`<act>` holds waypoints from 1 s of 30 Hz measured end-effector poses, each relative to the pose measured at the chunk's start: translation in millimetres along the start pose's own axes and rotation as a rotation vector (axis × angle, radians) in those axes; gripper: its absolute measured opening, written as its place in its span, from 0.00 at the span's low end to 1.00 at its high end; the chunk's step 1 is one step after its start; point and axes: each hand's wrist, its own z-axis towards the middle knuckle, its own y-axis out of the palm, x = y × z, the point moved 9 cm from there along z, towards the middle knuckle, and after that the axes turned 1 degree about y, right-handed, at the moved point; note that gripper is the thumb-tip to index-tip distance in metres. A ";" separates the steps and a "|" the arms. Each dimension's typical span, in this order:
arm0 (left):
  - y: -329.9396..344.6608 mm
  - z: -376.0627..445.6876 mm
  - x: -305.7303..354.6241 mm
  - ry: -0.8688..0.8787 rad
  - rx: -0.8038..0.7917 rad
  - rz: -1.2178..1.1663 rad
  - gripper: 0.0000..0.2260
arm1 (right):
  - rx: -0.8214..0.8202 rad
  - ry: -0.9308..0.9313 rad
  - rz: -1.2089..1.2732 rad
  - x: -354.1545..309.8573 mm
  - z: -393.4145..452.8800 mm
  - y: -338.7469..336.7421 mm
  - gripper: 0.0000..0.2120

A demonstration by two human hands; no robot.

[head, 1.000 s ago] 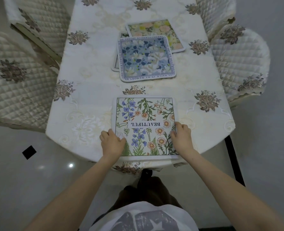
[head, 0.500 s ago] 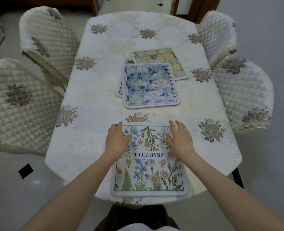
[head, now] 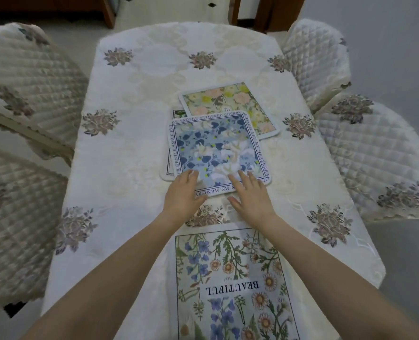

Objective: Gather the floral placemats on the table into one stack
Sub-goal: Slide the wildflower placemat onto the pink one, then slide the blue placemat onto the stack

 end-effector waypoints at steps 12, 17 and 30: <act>52.0 33.0 -1.6 0.236 -0.148 0.241 0.34 | -0.117 -0.198 -0.067 -1.4 49.5 28.9 0.31; 51.2 28.5 2.2 0.272 -0.124 0.266 0.28 | -0.131 -0.208 -0.088 -1.9 51.4 32.1 0.28; 48.6 -9.2 13.8 0.215 -0.189 0.233 0.22 | -0.170 -0.213 -0.079 -18.3 13.1 27.3 0.25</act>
